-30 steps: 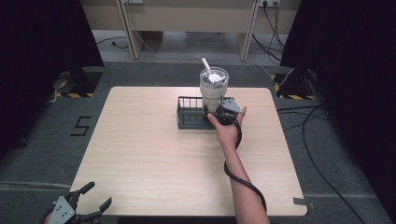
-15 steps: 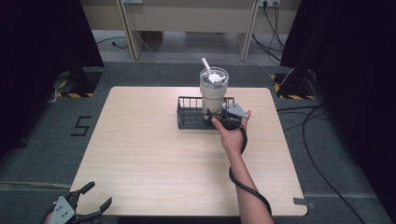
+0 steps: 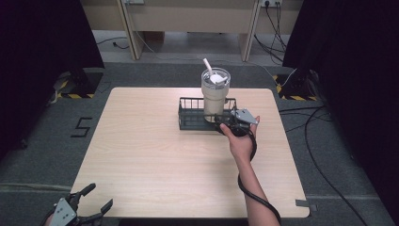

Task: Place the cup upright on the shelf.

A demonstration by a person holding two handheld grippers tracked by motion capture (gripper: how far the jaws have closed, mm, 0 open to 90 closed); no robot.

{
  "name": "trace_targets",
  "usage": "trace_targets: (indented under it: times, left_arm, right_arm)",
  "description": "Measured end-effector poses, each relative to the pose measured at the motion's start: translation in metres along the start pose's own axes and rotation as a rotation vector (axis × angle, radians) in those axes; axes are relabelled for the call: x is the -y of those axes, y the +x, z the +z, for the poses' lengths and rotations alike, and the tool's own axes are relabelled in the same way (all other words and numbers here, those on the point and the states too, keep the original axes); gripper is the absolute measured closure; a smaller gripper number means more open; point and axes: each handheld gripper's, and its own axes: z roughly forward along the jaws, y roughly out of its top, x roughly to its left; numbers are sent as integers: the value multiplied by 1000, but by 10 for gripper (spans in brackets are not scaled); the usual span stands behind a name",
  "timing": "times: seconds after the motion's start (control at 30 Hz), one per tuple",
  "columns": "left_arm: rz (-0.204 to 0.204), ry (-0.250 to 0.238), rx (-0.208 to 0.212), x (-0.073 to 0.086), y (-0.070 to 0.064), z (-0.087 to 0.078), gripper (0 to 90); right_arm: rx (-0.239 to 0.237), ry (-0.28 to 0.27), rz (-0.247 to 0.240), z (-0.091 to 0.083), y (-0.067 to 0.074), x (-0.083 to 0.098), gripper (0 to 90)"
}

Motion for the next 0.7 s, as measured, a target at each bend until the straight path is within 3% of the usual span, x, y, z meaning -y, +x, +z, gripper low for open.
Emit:
trace_targets:
  times: [0.7]
  left_arm:
    - [3, 5, -4, 0, 0, 0, 193]
  right_arm:
    - [38, 23, 1, -42, -26, 16, 120]
